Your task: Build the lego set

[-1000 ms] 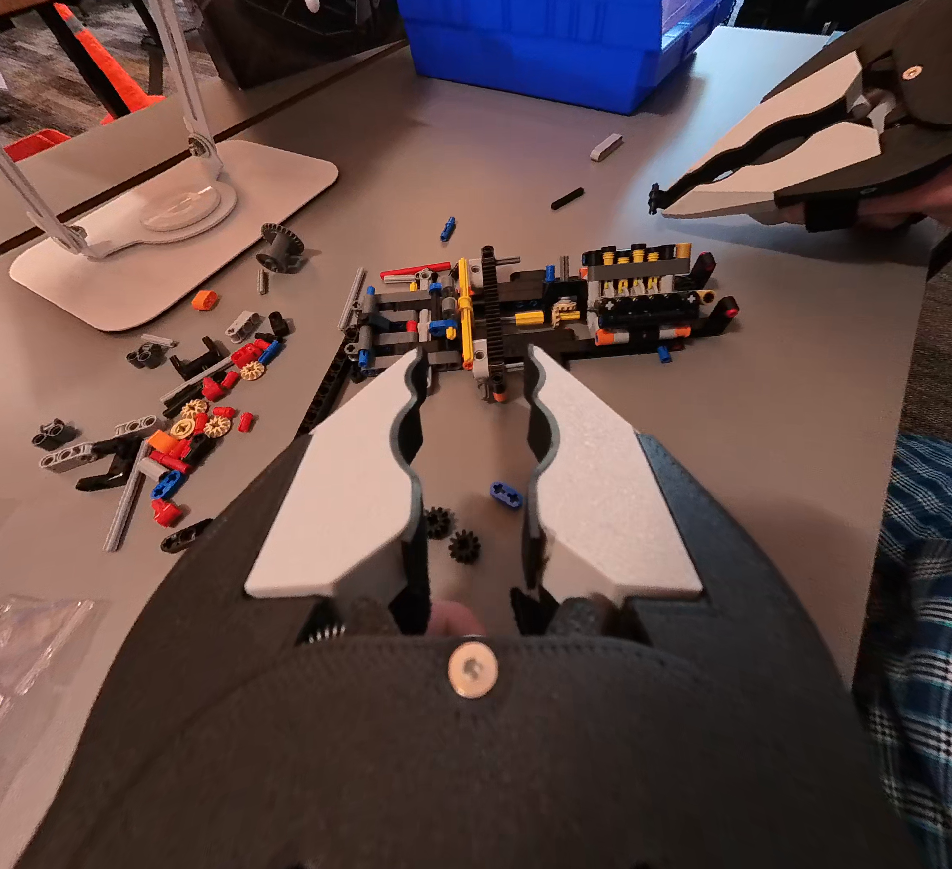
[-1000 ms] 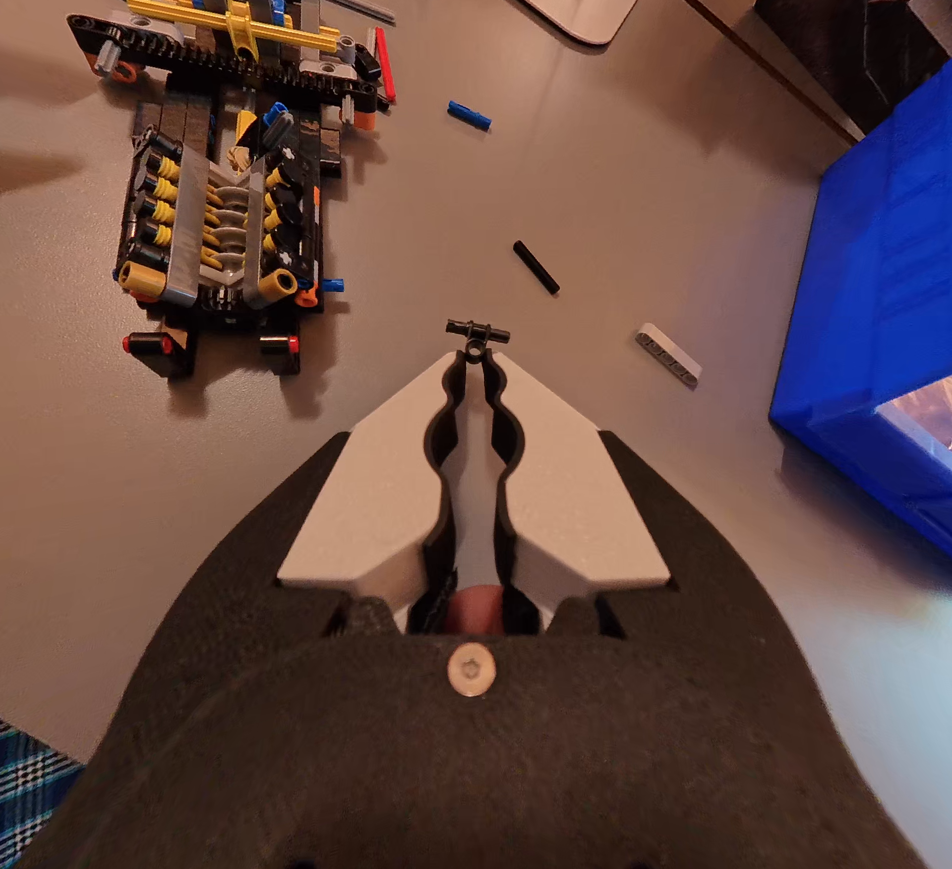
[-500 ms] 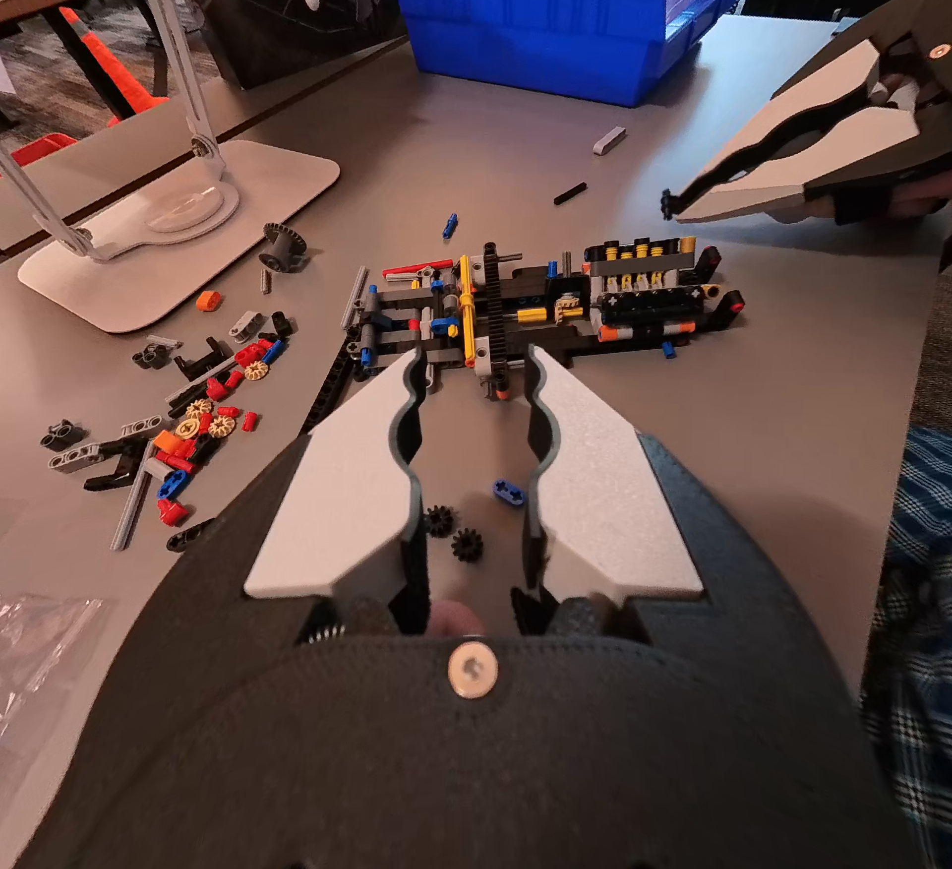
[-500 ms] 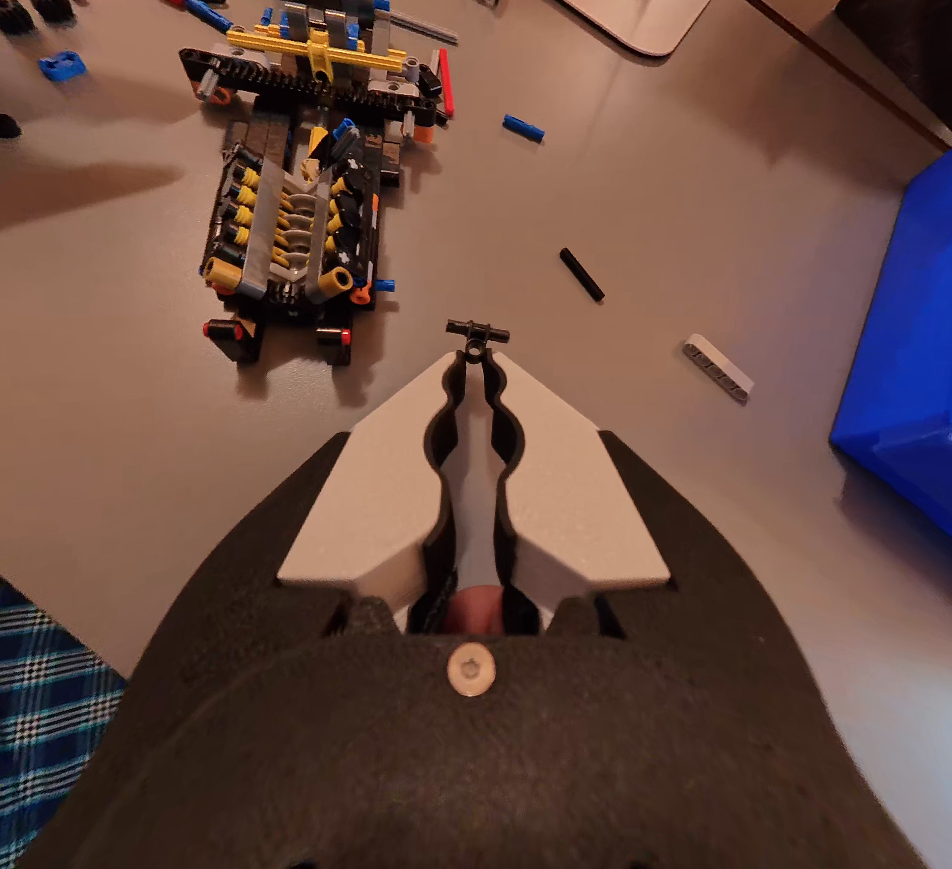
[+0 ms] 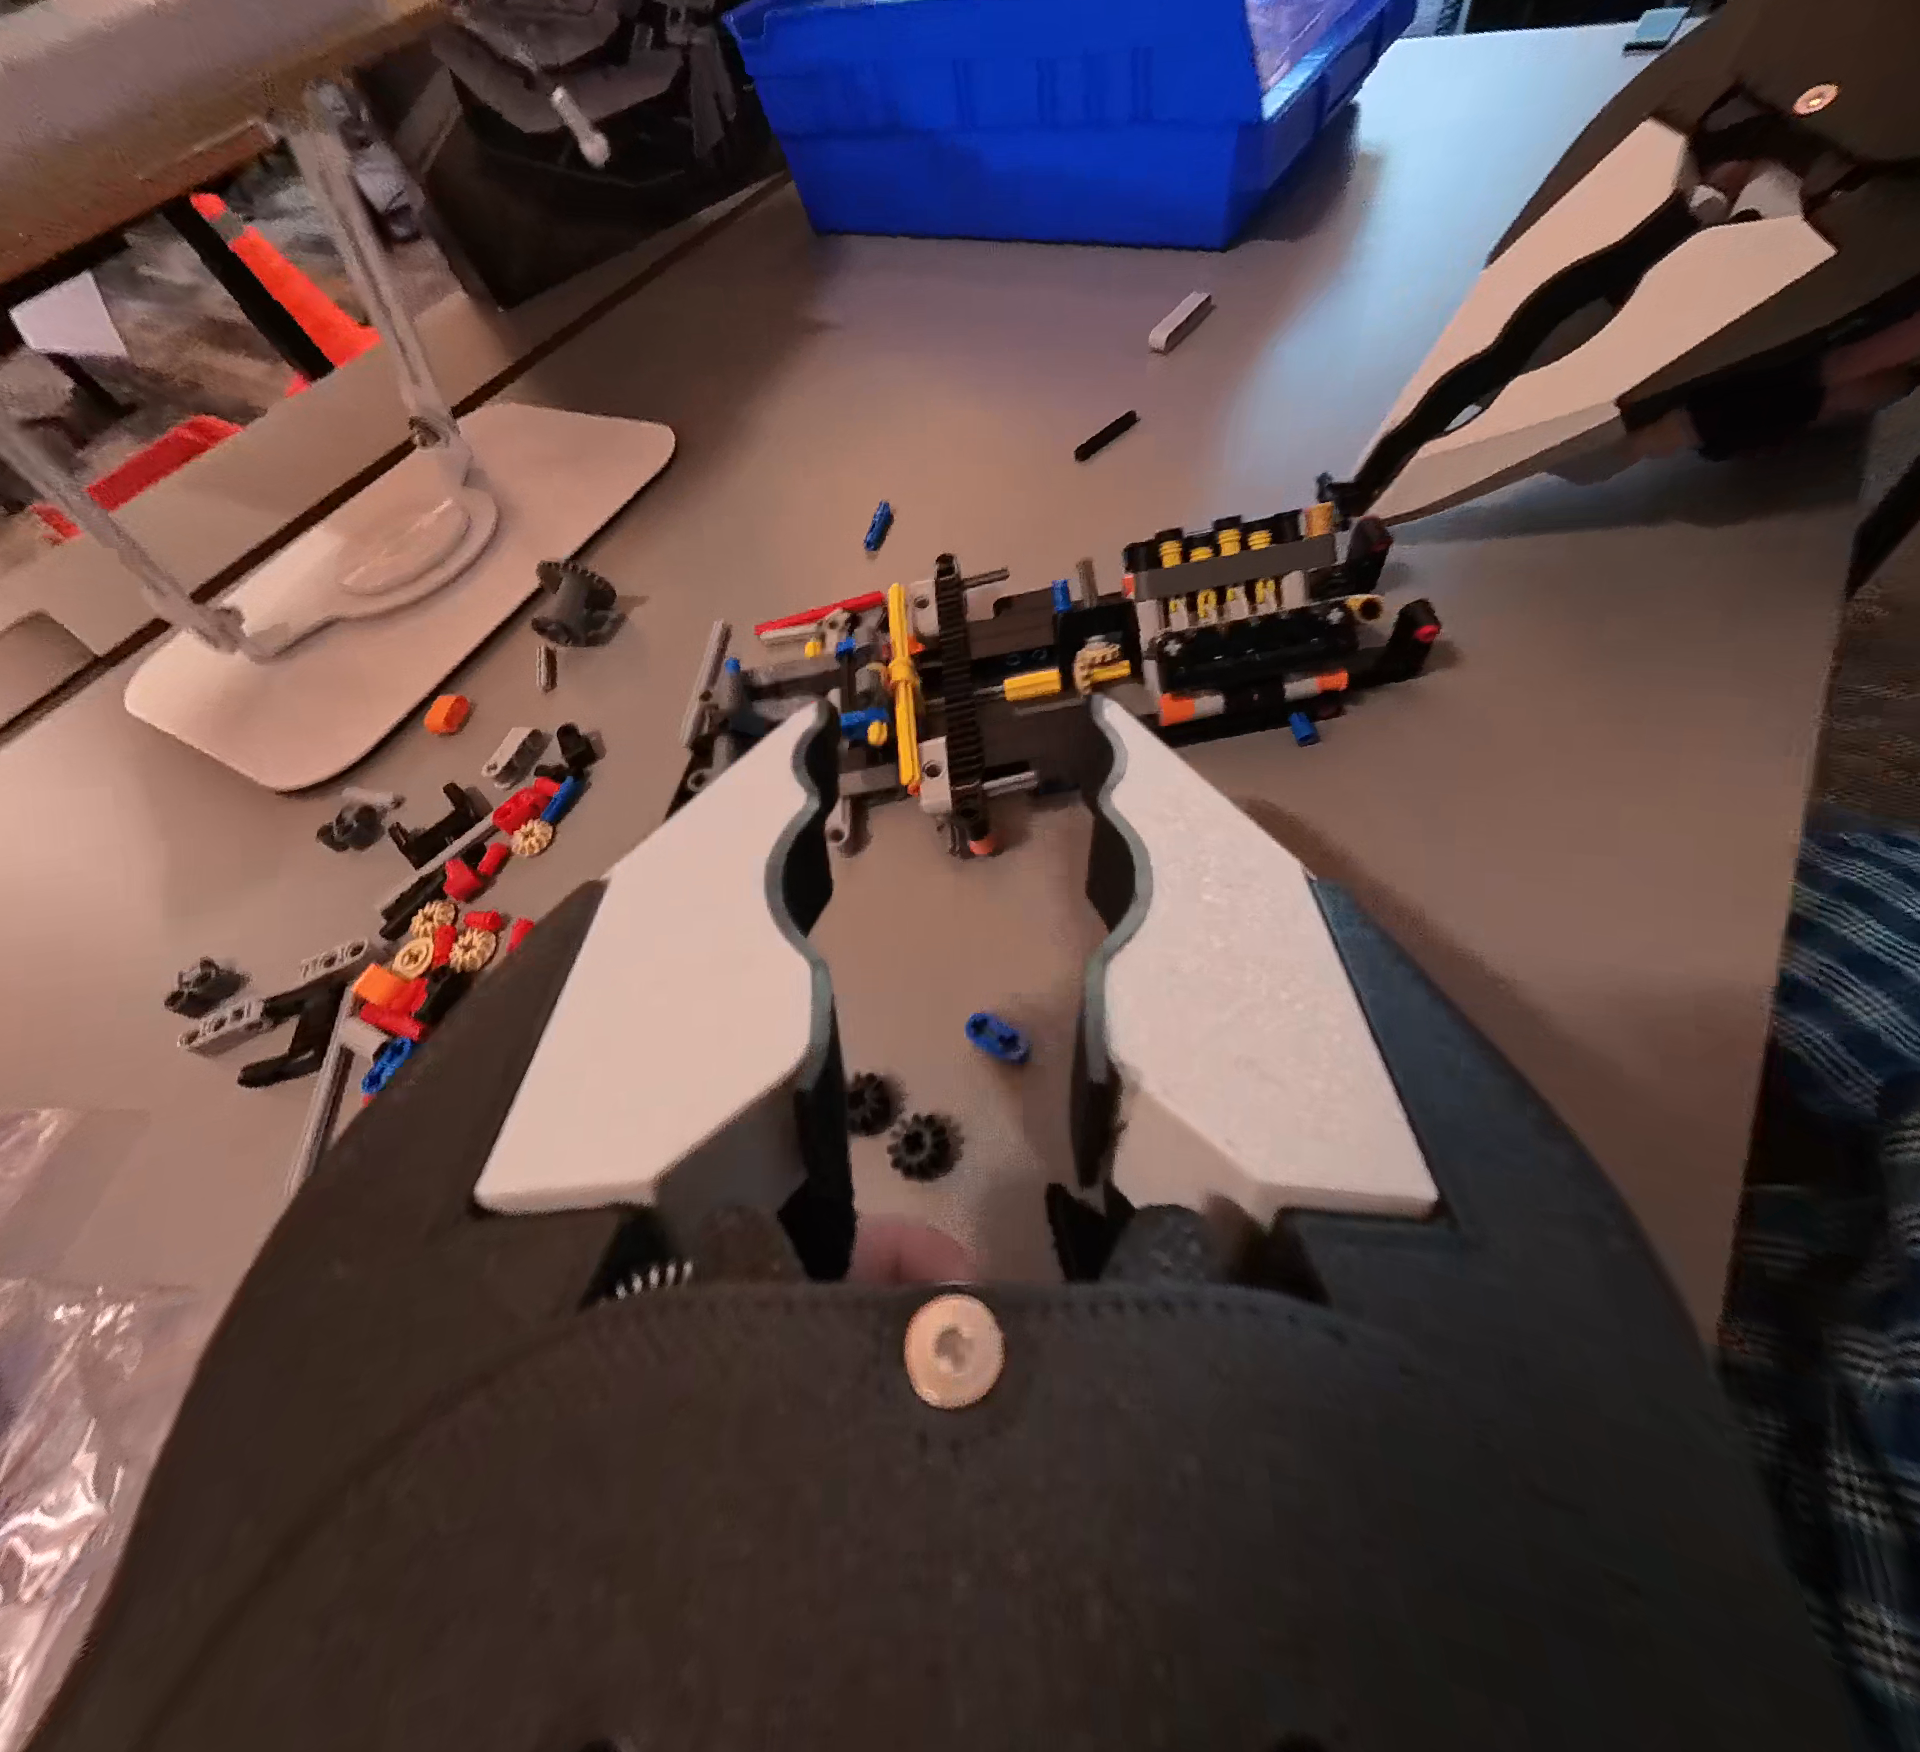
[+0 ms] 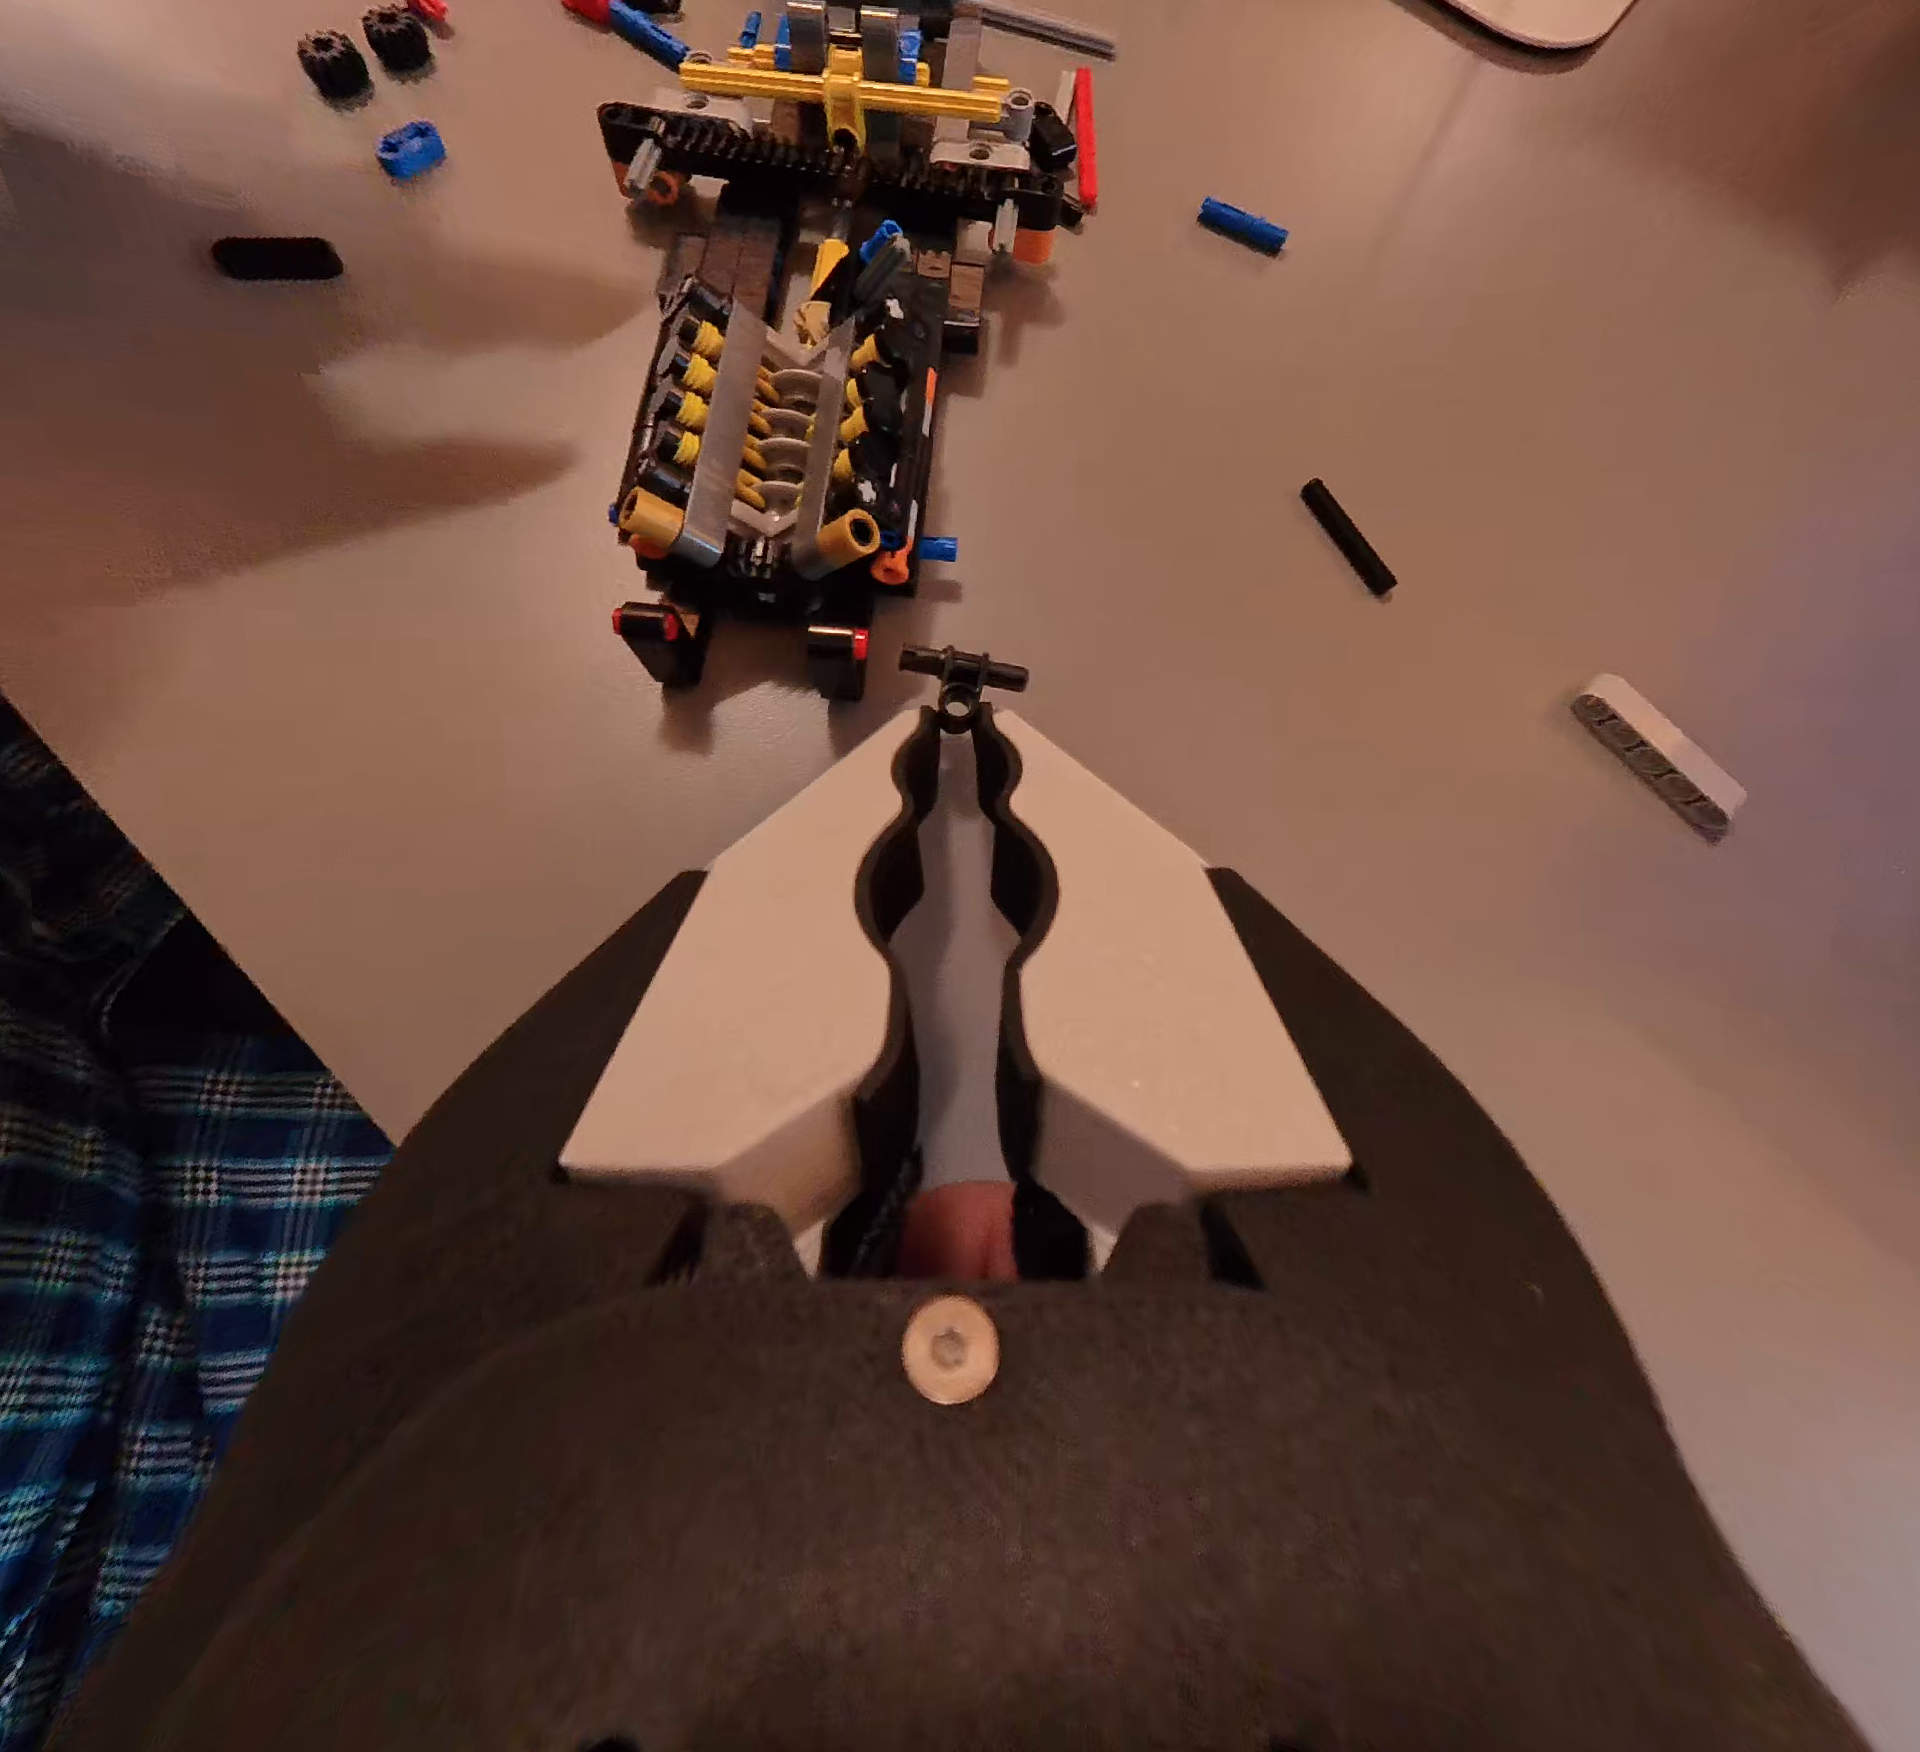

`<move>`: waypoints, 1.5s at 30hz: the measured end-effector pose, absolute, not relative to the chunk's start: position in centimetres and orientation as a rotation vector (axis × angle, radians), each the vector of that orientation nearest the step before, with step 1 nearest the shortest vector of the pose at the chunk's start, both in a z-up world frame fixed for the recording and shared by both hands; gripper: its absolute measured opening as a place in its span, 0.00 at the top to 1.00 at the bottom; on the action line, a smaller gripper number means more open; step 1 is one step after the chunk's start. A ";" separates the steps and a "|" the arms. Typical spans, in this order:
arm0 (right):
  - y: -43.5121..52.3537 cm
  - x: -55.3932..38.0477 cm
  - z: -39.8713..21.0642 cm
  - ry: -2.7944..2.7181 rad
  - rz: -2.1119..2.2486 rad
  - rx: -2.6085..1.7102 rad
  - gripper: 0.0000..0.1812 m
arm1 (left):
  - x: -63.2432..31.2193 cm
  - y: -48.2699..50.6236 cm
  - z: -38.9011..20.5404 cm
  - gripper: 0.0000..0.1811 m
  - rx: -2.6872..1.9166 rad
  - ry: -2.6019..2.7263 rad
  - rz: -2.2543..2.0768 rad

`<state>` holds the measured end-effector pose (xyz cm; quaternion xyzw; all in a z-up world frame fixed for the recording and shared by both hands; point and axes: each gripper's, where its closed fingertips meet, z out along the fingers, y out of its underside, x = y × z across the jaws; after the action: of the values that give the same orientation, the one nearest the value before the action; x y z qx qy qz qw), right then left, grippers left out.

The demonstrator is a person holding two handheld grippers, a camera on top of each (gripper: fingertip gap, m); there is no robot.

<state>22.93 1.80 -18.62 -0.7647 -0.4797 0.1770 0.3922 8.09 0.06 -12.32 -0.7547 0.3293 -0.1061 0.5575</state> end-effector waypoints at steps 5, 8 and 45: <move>1.6 23.1 -18.2 -1.194 0.516 -1.938 0.97 | 11.3 -0.7 -12.5 0.69 -1.760 0.892 -0.250; 1.5 23.2 -18.1 -1.203 0.541 -1.933 0.97 | 13.6 -1.0 -13.6 0.63 -1.794 0.966 -0.279; 0.3 21.8 -18.0 -1.304 0.531 -1.850 0.97 | 17.0 -0.2 -19.0 0.53 -2.000 1.202 -0.305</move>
<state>21.78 0.28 -18.01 -0.7304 -0.5146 0.2096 0.3972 16.95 -0.24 -19.03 -0.7848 0.4716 -0.1198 0.3839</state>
